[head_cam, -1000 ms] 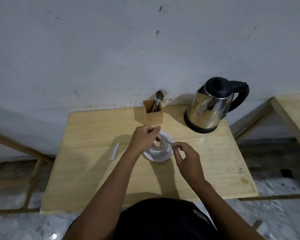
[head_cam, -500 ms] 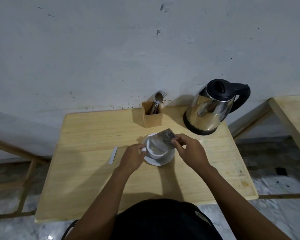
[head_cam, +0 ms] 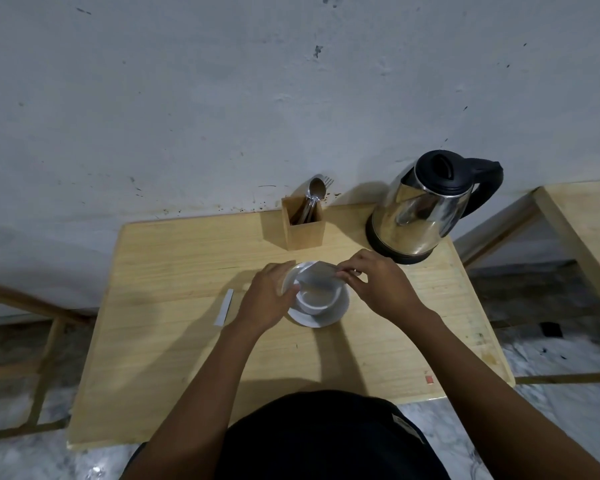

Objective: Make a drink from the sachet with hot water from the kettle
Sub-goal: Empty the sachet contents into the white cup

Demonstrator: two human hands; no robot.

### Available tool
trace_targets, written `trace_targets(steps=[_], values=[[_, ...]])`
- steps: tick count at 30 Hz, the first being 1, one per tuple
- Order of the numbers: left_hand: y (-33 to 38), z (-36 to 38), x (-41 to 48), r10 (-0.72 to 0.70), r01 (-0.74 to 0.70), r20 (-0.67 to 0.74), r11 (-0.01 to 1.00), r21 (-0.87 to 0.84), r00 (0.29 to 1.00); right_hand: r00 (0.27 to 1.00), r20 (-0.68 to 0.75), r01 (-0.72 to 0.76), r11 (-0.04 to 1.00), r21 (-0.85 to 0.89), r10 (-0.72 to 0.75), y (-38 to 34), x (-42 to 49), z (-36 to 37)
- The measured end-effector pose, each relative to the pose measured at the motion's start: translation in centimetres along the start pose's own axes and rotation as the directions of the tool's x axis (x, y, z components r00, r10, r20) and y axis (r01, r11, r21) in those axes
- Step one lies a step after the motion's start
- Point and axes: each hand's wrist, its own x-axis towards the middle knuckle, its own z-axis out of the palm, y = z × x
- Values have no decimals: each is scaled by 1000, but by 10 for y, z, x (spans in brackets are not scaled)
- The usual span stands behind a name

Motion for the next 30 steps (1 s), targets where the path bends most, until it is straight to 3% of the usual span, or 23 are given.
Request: trace_targets(steps=[8, 12, 23, 30], values=[[4, 7, 17, 68, -68, -26, 998, -6, 997, 998, 50, -41, 999, 20, 40, -4, 8, -17], [6, 9, 16, 57, -60, -39, 996, -71, 998, 995, 12, -103, 992, 70, 102, -3, 6, -19], [-5, 14, 17, 51, -54, -52, 996, -68, 997, 976, -193, -116, 989, -89, 97, -12, 4, -8], [-3, 13, 15, 28, -31, -31, 995, -94, 999, 979, -169, -126, 989, -73, 112, -10, 3, -3]])
